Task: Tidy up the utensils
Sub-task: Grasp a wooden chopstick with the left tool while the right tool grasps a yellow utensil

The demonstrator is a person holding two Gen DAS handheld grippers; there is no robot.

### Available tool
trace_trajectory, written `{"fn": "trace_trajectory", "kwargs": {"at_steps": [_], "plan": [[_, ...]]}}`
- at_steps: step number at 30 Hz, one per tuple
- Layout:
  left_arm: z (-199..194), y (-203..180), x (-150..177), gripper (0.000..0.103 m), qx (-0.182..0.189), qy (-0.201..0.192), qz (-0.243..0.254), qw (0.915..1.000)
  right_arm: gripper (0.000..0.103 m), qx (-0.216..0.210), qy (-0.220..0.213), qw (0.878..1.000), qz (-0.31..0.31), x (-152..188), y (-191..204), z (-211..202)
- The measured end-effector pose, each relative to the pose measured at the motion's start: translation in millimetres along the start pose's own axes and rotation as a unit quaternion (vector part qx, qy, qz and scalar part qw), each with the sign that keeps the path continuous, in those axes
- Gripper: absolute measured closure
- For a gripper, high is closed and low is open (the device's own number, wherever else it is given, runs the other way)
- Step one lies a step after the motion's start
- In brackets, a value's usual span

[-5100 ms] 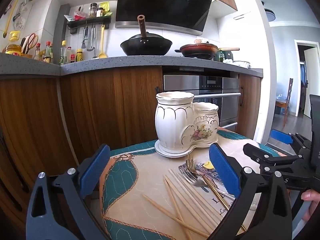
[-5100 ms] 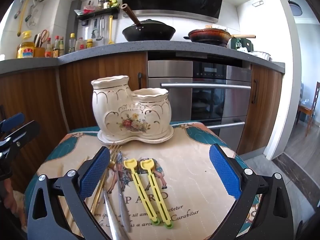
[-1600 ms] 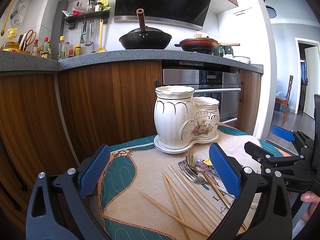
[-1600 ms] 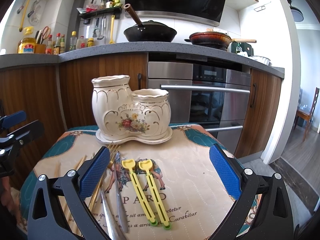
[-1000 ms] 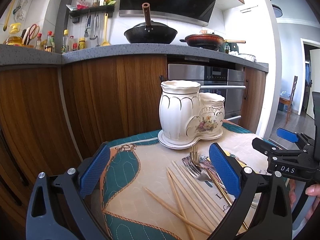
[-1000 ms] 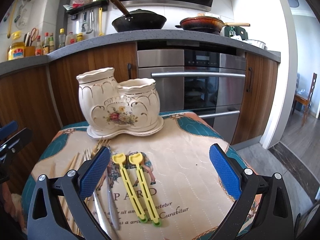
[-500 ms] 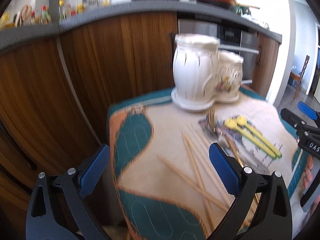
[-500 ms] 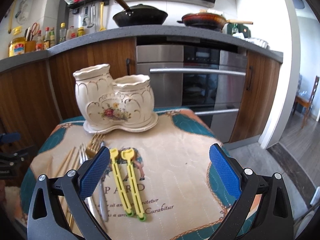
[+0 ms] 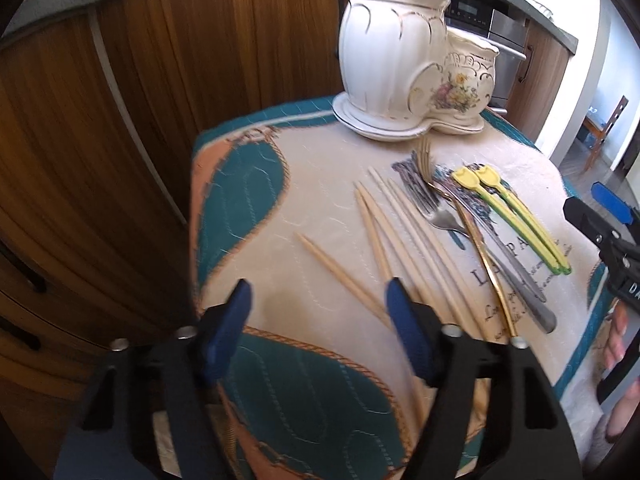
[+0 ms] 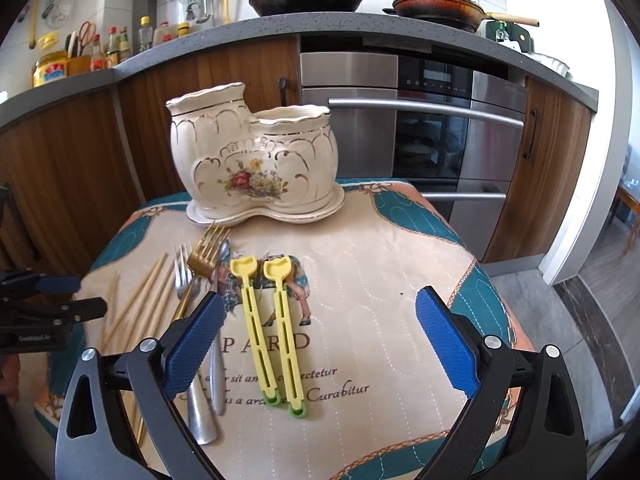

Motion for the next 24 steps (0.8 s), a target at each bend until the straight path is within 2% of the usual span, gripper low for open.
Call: {"fn": "trace_trajectory", "kwargs": {"at_steps": [3, 5, 9, 12, 14, 21, 24], "plan": [[5, -3, -2, 0.060, 0.011, 0.007, -0.007, 0.9999, 0.010, 0.004, 0.000, 1.000, -0.004, 0, -2, 0], [10, -3, -3, 0.072, 0.016, 0.013, -0.009, 0.9997, 0.017, 0.002, 0.006, 1.000, -0.007, 1, 0, 2], [17, 0, -7, 0.081, 0.022, 0.014, -0.014, 0.9995, 0.019, 0.010, 0.012, 1.000, -0.022, 5, 6, 6], [19, 6, -11, 0.094, 0.028, 0.014, -0.019, 0.9993, 0.020, 0.014, 0.014, 0.999, -0.028, 6, 9, 9], [21, 10, -13, 0.098, 0.040, 0.014, -0.026, 0.9988, 0.020, 0.016, 0.016, 0.999, -0.030, 7, 10, 11], [19, 6, -20, 0.098, 0.077, 0.000, -0.022, 0.9968, 0.021, 0.023, 0.023, 0.999, -0.039, 9, 15, 18], [8, 0, -27, 0.098, 0.096, -0.021, -0.013, 0.9951, 0.027, 0.021, 0.023, 0.998, -0.050, 4, 14, 20]]}}
Point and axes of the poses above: each gripper's, at about its wrist camera, not at the fingertips, and z roughly the way its jaws point, y to its left, x to its underside, the point moved 8 cm from there along z, roughly the way its jaws point, and after that the axes turned 14 degrees about x, right-handed, at the moved point
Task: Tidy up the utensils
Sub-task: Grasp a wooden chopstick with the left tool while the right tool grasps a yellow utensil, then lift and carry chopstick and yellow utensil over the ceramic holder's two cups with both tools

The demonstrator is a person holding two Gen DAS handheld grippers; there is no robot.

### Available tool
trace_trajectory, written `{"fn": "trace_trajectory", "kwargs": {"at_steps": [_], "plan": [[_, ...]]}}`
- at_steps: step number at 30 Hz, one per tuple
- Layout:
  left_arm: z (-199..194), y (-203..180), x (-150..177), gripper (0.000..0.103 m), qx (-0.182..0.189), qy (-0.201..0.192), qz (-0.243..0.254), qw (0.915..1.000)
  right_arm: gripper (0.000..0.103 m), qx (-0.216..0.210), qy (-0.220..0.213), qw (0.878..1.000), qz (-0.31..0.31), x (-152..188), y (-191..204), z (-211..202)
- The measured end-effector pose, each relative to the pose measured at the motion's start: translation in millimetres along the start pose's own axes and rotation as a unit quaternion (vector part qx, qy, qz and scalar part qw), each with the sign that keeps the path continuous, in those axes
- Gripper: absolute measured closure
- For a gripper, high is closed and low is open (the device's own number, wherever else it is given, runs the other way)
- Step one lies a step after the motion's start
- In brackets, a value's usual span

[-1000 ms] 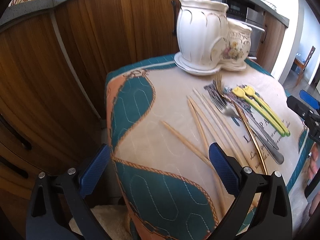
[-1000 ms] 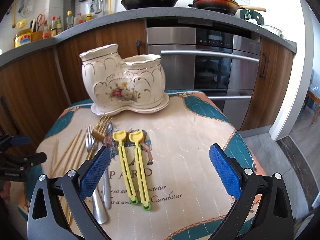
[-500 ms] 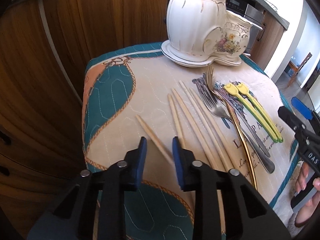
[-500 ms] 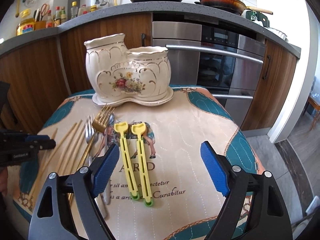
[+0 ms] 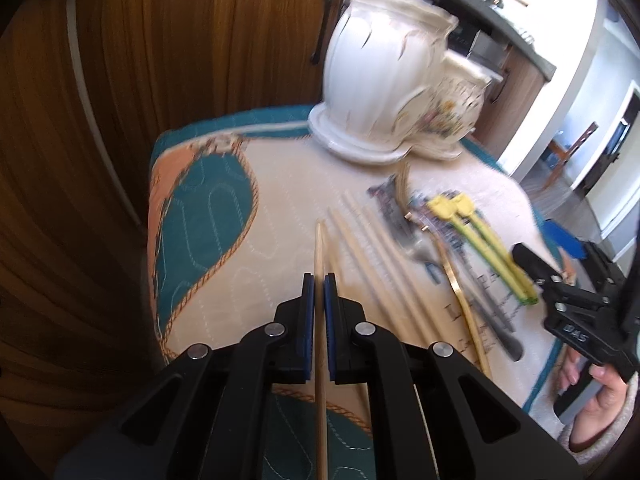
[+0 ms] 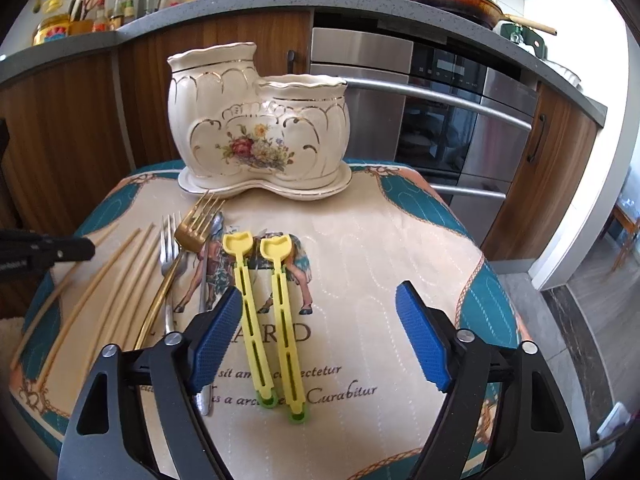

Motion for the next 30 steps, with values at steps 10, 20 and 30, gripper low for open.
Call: {"fn": "trace_trajectory", "kwargs": {"at_steps": [10, 20, 30], "plan": [[-23, -22, -22, 0.098, 0.038, -0.061, 0.058, 0.9957, 0.055, -0.073, 0.058, 0.995, -0.033, -11, 12, 21], [-22, -23, -16, 0.098, 0.061, -0.062, 0.058, 0.9945, 0.091, -0.084, 0.104, 0.989, -0.061, -2, 33, 42], [-44, -42, -31, 0.098, 0.082, -0.112, 0.092, 0.9860, 0.093, -0.097, -0.020, 0.995, 0.011, -50, 8, -14]]}}
Point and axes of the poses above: each gripper's, at about its wrist camera, not at the fingertips, and z roughly the way its jaws point, y to its left, x to its underside, the point moved 8 cm from there along z, roughly the way its jaws point, and after that the axes turned 14 degrees about x, right-handed, at the moved point
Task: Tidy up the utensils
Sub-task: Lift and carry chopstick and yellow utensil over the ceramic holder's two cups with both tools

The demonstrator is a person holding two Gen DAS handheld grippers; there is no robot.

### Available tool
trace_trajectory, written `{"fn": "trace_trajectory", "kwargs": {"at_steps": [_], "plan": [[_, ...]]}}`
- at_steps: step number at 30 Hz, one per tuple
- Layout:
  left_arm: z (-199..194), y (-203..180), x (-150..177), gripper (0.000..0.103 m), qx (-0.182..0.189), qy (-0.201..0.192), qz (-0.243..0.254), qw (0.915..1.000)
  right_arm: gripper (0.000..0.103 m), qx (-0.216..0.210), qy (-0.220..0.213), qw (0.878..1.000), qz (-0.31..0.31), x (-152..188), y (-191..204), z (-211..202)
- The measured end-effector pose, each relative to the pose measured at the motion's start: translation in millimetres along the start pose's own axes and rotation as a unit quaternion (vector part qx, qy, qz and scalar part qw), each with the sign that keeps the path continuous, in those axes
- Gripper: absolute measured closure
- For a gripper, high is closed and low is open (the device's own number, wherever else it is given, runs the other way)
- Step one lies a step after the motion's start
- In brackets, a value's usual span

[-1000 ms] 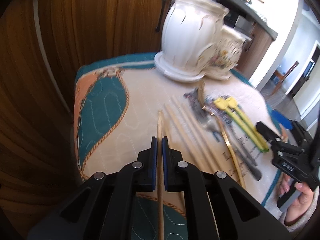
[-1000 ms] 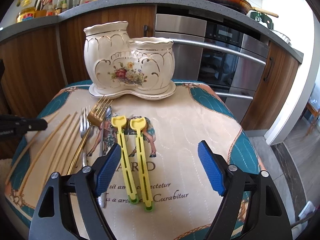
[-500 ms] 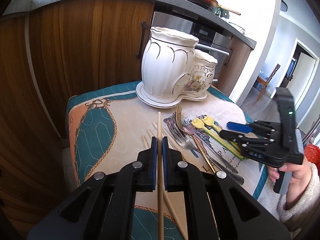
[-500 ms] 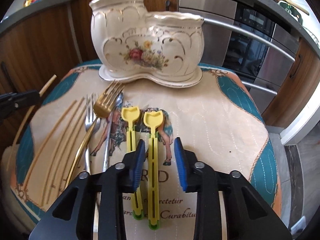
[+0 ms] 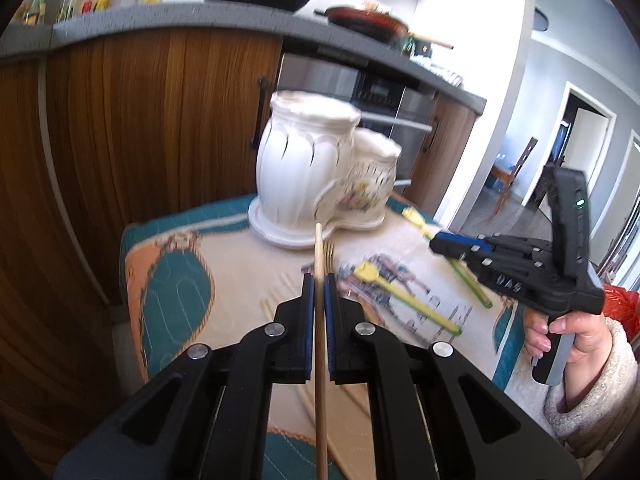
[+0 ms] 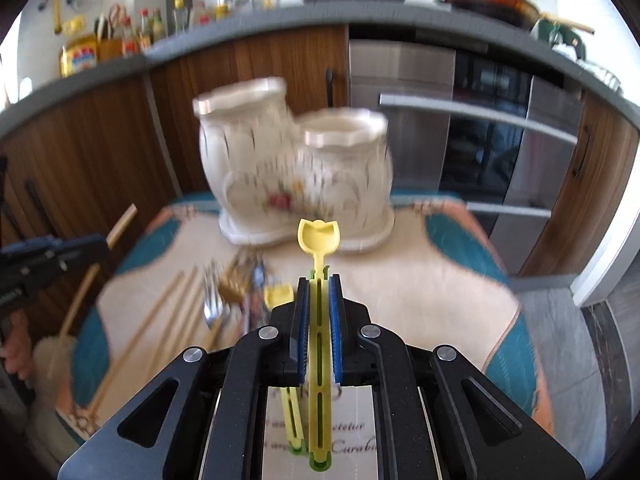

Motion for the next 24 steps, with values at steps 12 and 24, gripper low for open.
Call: {"fn": "trace_trajectory", "kwargs": {"at_steps": [12, 24], "plan": [[-10, -17, -119, 0.098, 0.015, -0.114, 0.050, 0.9921, 0.093, -0.042, -0.147, 0.978, 0.139, -129, -22, -7], [43, 11, -235, 0.098, 0.008, -0.199, 0.045, 0.9790, 0.093, -0.088, -0.138, 0.964, 0.208, -166, -34, 78]]}}
Point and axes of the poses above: each gripper's, at about its wrist camera, not at the fingertips, and z roughly the way its jaws point, y to its left, x to its underside, the point moved 8 cm from there along z, roughly the way its jaws point, and after that the axes turned 14 degrees about x, right-handed, at the moved point
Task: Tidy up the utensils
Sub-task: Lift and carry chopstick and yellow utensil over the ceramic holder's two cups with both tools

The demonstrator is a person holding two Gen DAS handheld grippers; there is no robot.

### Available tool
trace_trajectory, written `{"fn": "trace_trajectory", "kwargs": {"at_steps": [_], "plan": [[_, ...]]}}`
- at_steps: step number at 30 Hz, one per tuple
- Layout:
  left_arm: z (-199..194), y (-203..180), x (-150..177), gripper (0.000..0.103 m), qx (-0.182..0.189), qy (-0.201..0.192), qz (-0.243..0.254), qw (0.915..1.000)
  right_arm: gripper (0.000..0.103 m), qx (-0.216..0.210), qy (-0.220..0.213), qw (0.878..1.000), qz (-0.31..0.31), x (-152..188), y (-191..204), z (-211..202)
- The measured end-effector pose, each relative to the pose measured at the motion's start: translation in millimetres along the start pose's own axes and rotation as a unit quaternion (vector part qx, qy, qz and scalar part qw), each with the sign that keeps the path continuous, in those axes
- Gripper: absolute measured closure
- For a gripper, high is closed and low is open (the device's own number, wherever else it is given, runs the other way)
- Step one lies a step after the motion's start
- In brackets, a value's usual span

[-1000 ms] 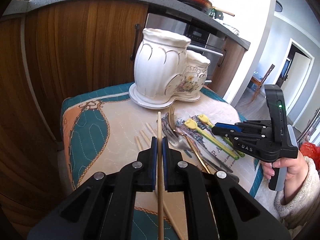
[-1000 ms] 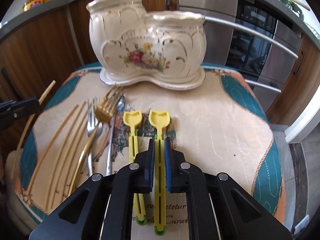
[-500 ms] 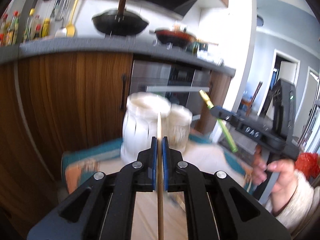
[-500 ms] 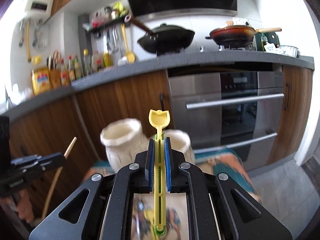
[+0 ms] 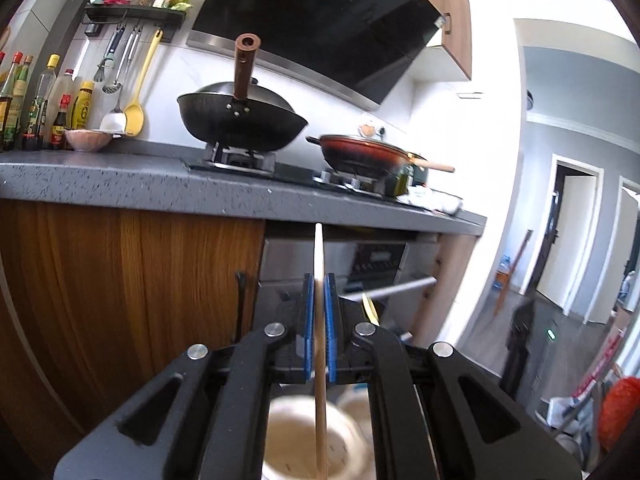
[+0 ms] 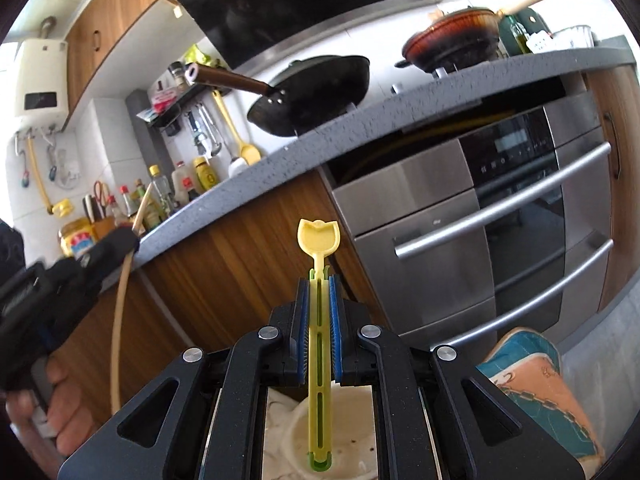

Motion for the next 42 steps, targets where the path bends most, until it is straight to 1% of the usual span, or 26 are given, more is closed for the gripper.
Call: {"fn": "trace_trajectory", "kwargs": {"at_steps": [5, 10, 12, 16, 21, 24, 28, 32, 35, 40, 41, 42], "plan": [[19, 17, -4, 0.098, -0.009, -0.027, -0.009, 0.9996, 0.093, 0.010, 0.004, 1.000, -0.006, 7, -5, 13], [29, 25, 4, 0.098, -0.025, -0.034, -0.006, 0.9991, 0.093, 0.026, 0.003, 0.999, -0.021, 14, -8, 17], [27, 25, 8, 0.098, -0.024, -0.035, -0.006, 0.9991, 0.093, 0.029, 0.004, 0.999, -0.028, 17, -8, 19], [23, 26, 18, 0.098, -0.022, -0.017, -0.008, 0.9996, 0.093, 0.037, 0.006, 0.998, -0.043, 22, -7, 20], [7, 22, 32, 0.098, -0.022, 0.008, -0.002, 0.9997, 0.093, 0.044, 0.009, 0.997, -0.059, 28, -7, 13], [-4, 14, 45, 0.098, -0.022, 0.043, 0.014, 0.9987, 0.092, 0.047, 0.013, 0.996, -0.074, 33, -7, 2], [-12, 1, 64, 0.098, -0.041, 0.089, 0.051, 0.9940, 0.092, 0.050, 0.016, 0.994, -0.095, 39, -5, -10], [-13, -5, 76, 0.098, -0.053, 0.117, 0.060, 0.9899, 0.092, 0.056, 0.023, 0.991, -0.115, 47, -4, -18], [-14, -8, 82, 0.098, -0.067, 0.127, 0.072, 0.9870, 0.092, 0.062, 0.035, 0.990, -0.124, 55, -4, -19], [-14, -11, 89, 0.098, -0.074, 0.137, 0.077, 0.9848, 0.092, 0.063, 0.038, 0.988, -0.134, 57, -4, -21], [-14, -11, 89, 0.097, -0.076, 0.138, 0.077, 0.9845, 0.091, 0.064, 0.038, 0.988, -0.134, 57, -4, -22], [-15, -11, 89, 0.096, -0.077, 0.140, 0.076, 0.9843, 0.088, 0.063, 0.039, 0.988, -0.133, 57, -5, -22]]}}
Point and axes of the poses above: each gripper's, at about its wrist camera, not at the fingertips, and z roughly the way its jaws point, y to its left, x to its underside, the point moved 8 cm from there along z, roughly the way its jaws point, and after that the axes turned 14 degrees about x, right-handed, at the moved point
